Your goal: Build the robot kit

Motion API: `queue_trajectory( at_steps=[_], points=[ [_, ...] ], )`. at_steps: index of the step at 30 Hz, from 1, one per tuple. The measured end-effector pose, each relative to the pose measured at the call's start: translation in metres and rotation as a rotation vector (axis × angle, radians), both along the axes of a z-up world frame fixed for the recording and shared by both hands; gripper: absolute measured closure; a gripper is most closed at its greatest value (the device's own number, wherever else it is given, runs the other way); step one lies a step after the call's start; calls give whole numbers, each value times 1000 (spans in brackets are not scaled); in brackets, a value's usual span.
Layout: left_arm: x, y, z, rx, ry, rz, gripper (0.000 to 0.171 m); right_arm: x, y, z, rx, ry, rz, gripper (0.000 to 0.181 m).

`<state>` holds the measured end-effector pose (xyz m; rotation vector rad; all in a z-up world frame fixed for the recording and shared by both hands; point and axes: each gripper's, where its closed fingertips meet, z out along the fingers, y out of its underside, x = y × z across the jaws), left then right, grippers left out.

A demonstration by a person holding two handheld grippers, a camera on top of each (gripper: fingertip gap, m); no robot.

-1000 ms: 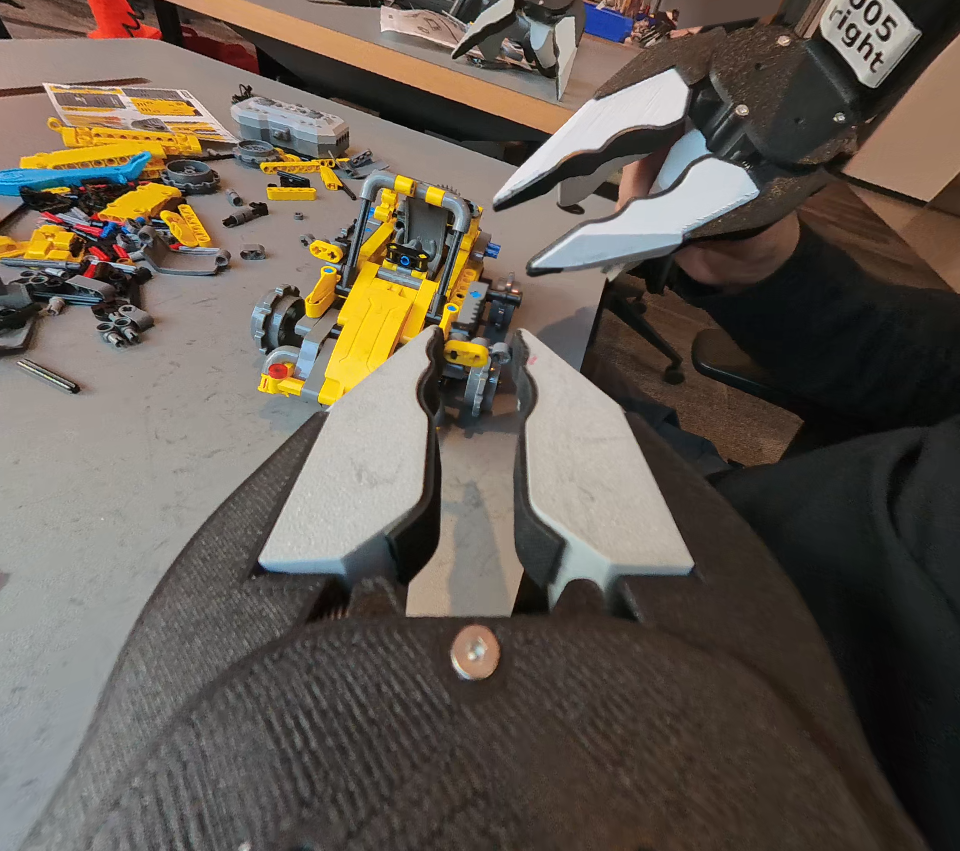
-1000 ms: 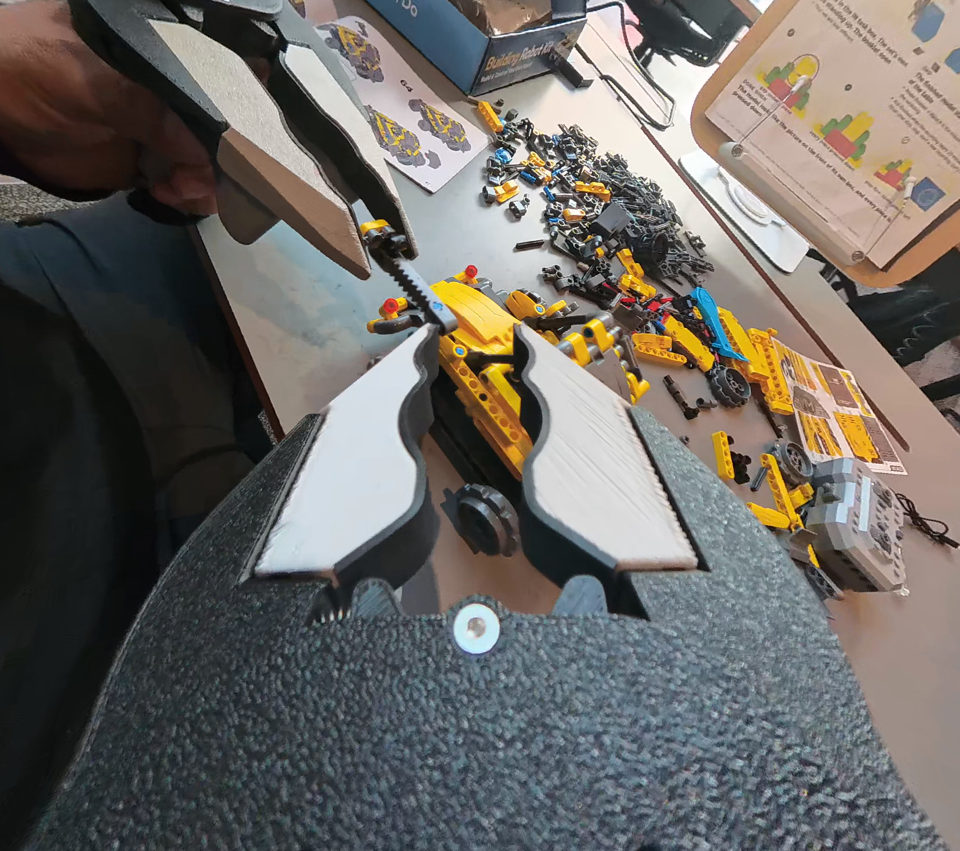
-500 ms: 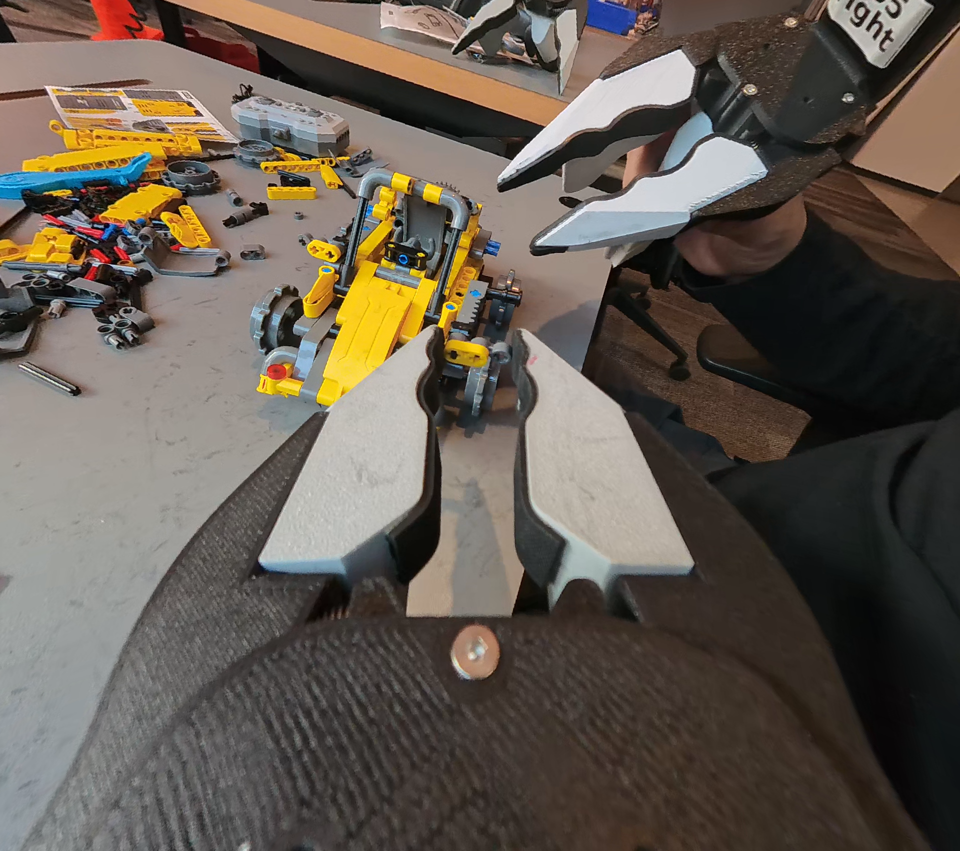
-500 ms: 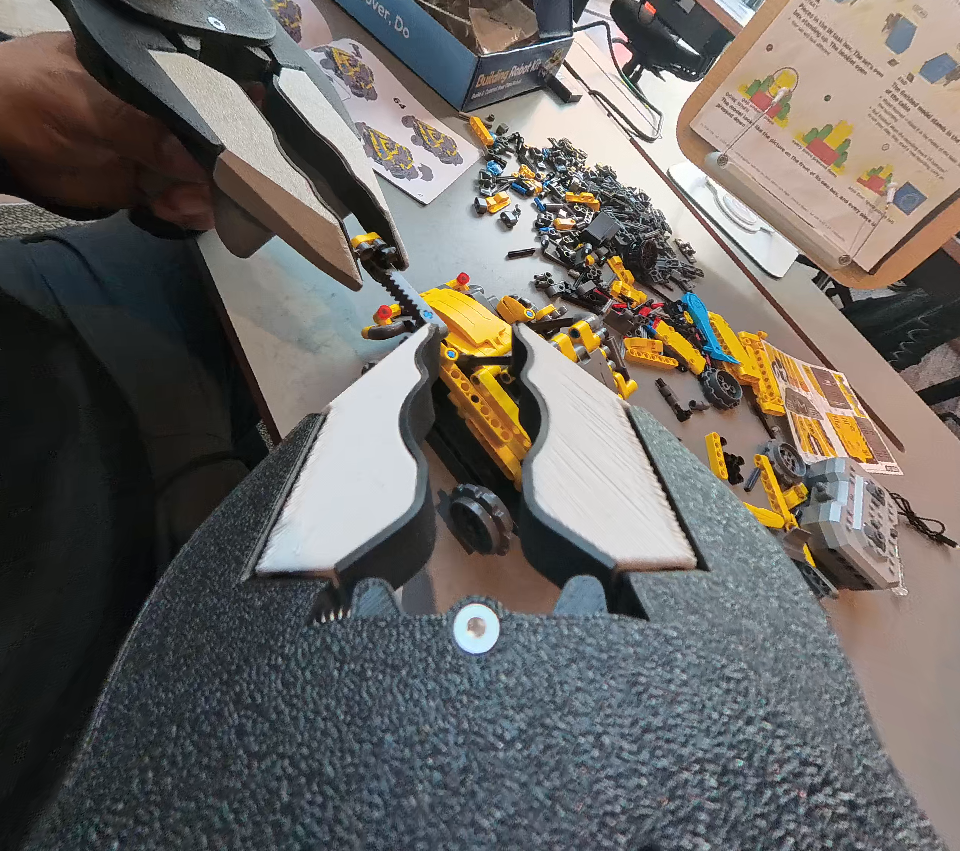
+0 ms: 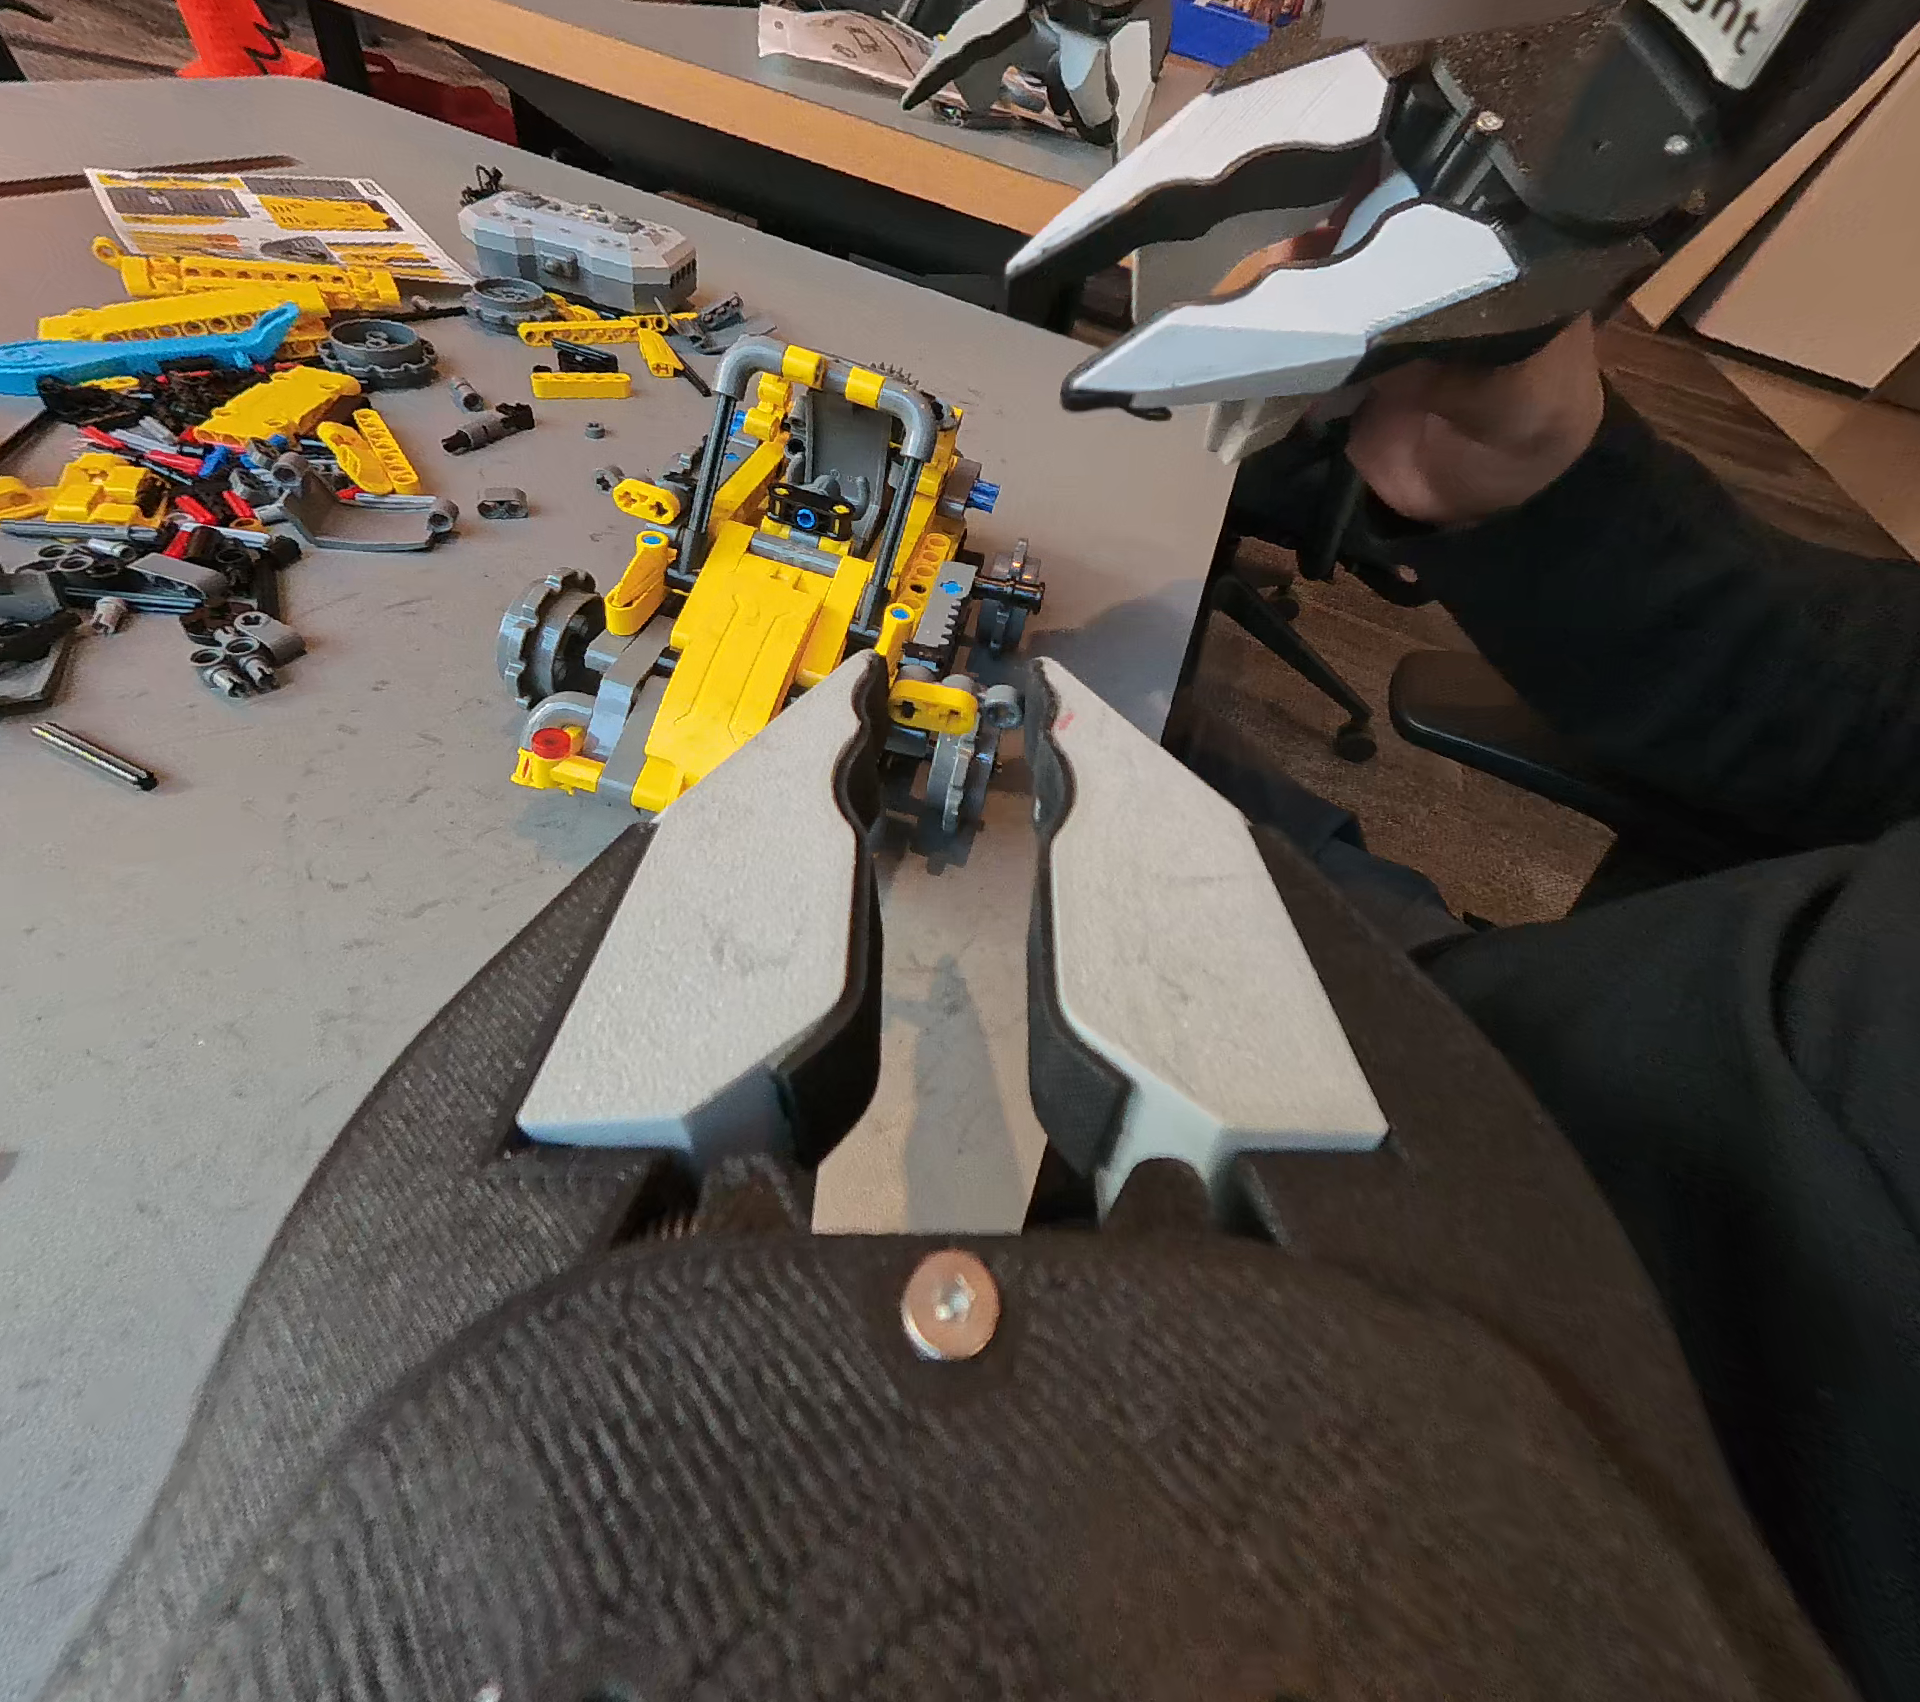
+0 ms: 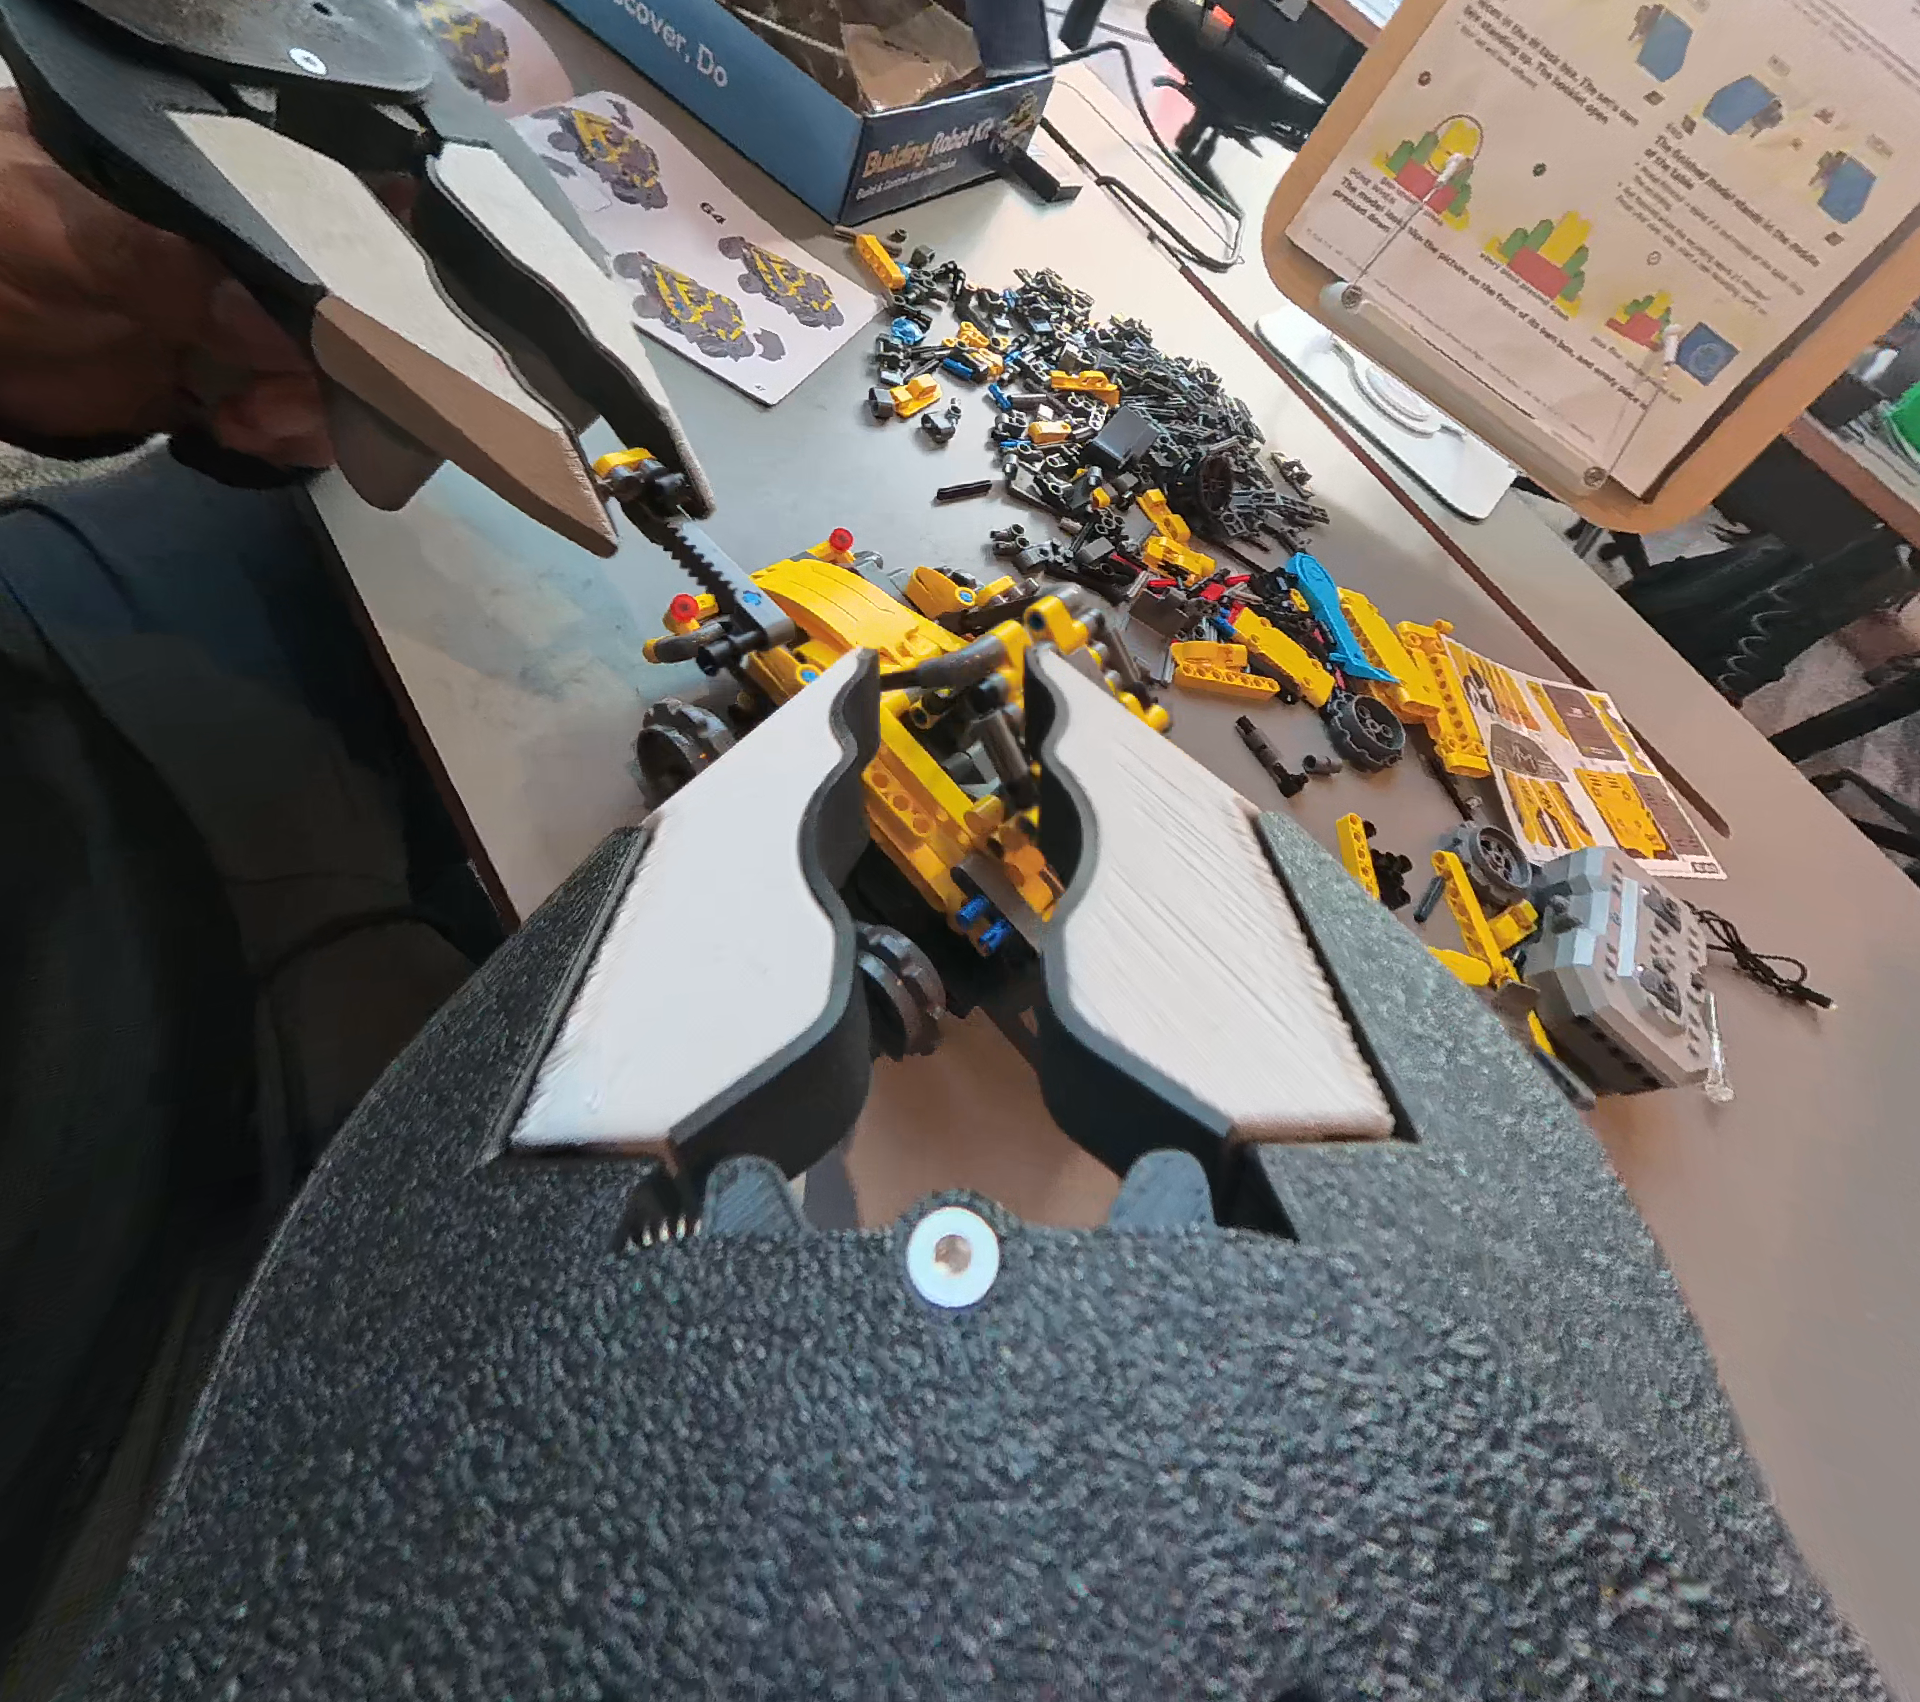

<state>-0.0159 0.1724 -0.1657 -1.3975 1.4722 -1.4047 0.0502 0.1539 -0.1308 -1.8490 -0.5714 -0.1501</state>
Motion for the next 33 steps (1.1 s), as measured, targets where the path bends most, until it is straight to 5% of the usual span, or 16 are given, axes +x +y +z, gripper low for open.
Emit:
queue_trajectory(
  at_steps=[7,10,15,20,27,33],
  points=[
    [0,1,1,-7,-6,5,148,16,-4,5,13,37,-29,154],
    [-2,4,3,-20,-15,11,149,48,-9,8,6,-33,-137,155],
    [-3,12,4,-53,-12,31,148,89,-30,18,13,83,-205,157],
    [-1,10,1,-41,2,27,148,79,-32,11,6,154,-131,159],
    [0,2,-1,18,11,7,148,72,-23,-12,-78,-9,-148,160],
    [-2,0,-1,13,6,-14,148,67,-19,-9,-68,13,-138,161]
  ],
)
